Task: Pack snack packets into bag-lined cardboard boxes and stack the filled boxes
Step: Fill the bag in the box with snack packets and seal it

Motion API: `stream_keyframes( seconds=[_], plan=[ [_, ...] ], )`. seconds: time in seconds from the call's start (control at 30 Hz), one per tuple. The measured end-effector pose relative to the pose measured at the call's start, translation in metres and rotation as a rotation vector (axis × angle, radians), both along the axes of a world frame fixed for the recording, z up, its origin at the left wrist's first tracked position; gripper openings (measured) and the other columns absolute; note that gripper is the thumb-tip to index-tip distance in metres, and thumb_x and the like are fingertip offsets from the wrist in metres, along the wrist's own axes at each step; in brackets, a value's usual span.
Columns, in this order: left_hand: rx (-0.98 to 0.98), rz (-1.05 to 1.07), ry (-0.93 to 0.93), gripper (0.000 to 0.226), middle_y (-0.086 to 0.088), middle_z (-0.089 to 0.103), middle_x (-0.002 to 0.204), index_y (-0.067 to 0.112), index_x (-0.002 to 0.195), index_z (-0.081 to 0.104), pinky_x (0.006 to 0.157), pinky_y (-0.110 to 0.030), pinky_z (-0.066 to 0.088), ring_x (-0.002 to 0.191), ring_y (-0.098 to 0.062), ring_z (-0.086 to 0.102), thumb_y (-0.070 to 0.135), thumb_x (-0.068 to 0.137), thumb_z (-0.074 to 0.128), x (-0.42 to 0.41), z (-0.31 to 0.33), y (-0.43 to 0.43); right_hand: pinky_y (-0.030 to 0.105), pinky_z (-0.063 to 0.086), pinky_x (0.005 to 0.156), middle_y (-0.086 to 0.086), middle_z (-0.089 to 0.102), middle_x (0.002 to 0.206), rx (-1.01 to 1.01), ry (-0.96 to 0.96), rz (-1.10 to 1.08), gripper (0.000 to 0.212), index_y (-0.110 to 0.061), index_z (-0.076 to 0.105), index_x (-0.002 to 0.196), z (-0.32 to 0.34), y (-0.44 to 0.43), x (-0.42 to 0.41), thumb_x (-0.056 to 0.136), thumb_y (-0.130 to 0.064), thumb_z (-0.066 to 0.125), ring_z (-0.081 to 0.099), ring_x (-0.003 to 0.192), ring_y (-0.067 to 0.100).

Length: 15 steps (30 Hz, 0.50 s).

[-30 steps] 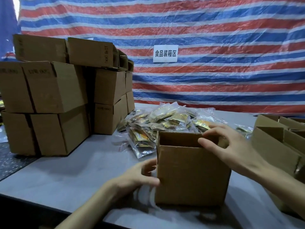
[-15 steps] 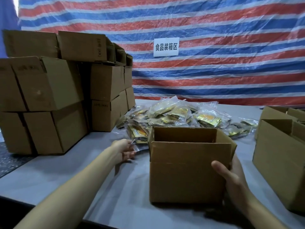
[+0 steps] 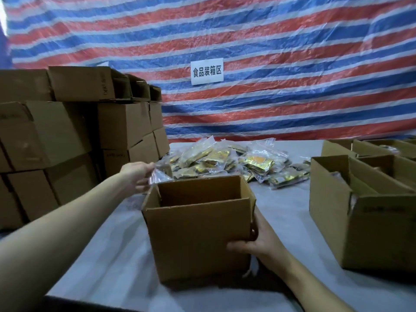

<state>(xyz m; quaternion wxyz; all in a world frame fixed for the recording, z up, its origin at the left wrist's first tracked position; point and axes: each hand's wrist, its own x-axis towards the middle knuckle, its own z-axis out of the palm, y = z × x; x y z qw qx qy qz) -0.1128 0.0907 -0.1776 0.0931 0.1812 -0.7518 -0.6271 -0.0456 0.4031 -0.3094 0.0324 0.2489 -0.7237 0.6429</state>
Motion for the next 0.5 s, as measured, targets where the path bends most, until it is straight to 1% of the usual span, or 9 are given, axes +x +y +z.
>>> stream_keyframes(
  seconds=[0.03, 0.07, 0.1, 0.13, 0.2, 0.23, 0.33, 0.4, 0.5],
  plan=[
    [0.003, -0.001, 0.054, 0.017, -0.005, 0.065, 0.084, 0.009, 0.092, 0.068, 0.06, -0.035, 0.063, 0.065, -0.016, 0.06, 0.024, 0.099, 0.065, 0.001, 0.015, 0.002, 0.032, 0.057, 0.093, -0.007, 0.066, 0.129, 0.0, -0.013, -0.004, 0.104, -0.04, 0.042, 0.146, 0.001, 0.001, 0.001, 0.056, -0.043, 0.095, 0.063, 0.12, 0.012],
    [-0.004, 0.004, 0.111, 0.018, -0.006, 0.063, 0.085, 0.011, 0.086, 0.066, 0.048, -0.031, 0.059, 0.068, -0.017, 0.061, 0.022, 0.1, 0.064, 0.006, 0.03, 0.006, 0.029, 0.057, 0.091, -0.008, 0.067, 0.127, 0.011, 0.001, 0.002, 0.105, -0.04, 0.043, 0.146, 0.0, 0.003, 0.002, 0.054, -0.044, 0.095, 0.063, 0.118, 0.011],
    [-0.039, 0.009, 0.164, 0.019, -0.008, 0.062, 0.088, 0.013, 0.083, 0.064, 0.047, -0.03, 0.056, 0.073, -0.019, 0.061, 0.02, 0.101, 0.063, 0.008, 0.046, 0.008, 0.027, 0.057, 0.089, -0.009, 0.068, 0.126, 0.009, -0.011, -0.008, 0.107, -0.039, 0.043, 0.146, 0.003, 0.001, 0.004, 0.052, -0.046, 0.095, 0.064, 0.118, 0.01],
    [-0.117, 0.015, 0.186, 0.018, -0.01, 0.061, 0.093, 0.012, 0.085, 0.064, 0.056, -0.034, 0.057, 0.081, -0.021, 0.061, 0.018, 0.101, 0.062, 0.012, 0.061, 0.01, 0.025, 0.056, 0.088, -0.009, 0.068, 0.125, 0.011, -0.009, -0.002, 0.109, -0.037, 0.043, 0.146, 0.005, -0.001, 0.008, 0.051, -0.046, 0.095, 0.064, 0.117, 0.009],
    [-0.257, -0.006, 0.126, 0.009, -0.014, 0.058, 0.109, 0.008, 0.1, 0.066, 0.078, -0.042, 0.059, 0.102, -0.028, 0.06, 0.014, 0.102, 0.059, 0.022, 0.079, 0.014, 0.025, 0.056, 0.088, -0.008, 0.067, 0.127, 0.014, -0.017, -0.018, 0.11, -0.036, 0.042, 0.147, 0.006, 0.0, 0.008, 0.051, -0.045, 0.094, 0.063, 0.117, 0.007],
    [-0.32, -0.023, 0.108, 0.011, -0.015, 0.057, 0.114, 0.006, 0.107, 0.066, 0.08, -0.043, 0.059, 0.107, -0.031, 0.059, 0.011, 0.102, 0.058, 0.025, 0.083, 0.014, 0.025, 0.057, 0.087, -0.008, 0.067, 0.127, 0.004, -0.026, -0.009, 0.11, -0.036, 0.042, 0.147, 0.006, 0.0, 0.009, 0.051, -0.045, 0.094, 0.063, 0.117, 0.006],
    [-0.473, -0.08, 0.167, 0.017, -0.018, 0.059, 0.117, 0.006, 0.112, 0.065, 0.072, -0.042, 0.059, 0.107, -0.036, 0.062, 0.013, 0.105, 0.052, 0.038, 0.092, 0.024, 0.03, 0.058, 0.09, -0.006, 0.066, 0.128, 0.008, -0.049, -0.01, 0.108, -0.035, 0.043, 0.146, 0.01, 0.0, 0.011, 0.05, -0.046, 0.094, 0.063, 0.118, 0.009],
    [-0.58, -0.076, 0.207, 0.018, -0.017, 0.061, 0.117, 0.009, 0.114, 0.064, 0.08, -0.046, 0.057, 0.106, -0.035, 0.063, 0.017, 0.107, 0.05, 0.042, 0.097, 0.027, 0.035, 0.058, 0.093, -0.004, 0.066, 0.128, -0.003, -0.052, -0.009, 0.108, -0.033, 0.044, 0.145, 0.009, 0.0, 0.011, 0.05, -0.045, 0.094, 0.063, 0.119, 0.011],
    [-0.691, -0.094, 0.231, 0.014, -0.013, 0.067, 0.112, 0.013, 0.107, 0.068, 0.082, -0.048, 0.059, 0.096, -0.031, 0.067, 0.007, 0.102, 0.055, 0.046, 0.109, 0.029, 0.038, 0.058, 0.093, -0.002, 0.067, 0.128, -0.011, -0.055, -0.014, 0.107, -0.032, 0.045, 0.145, 0.009, 0.0, 0.01, 0.051, -0.042, 0.094, 0.063, 0.119, 0.012]
  ],
)
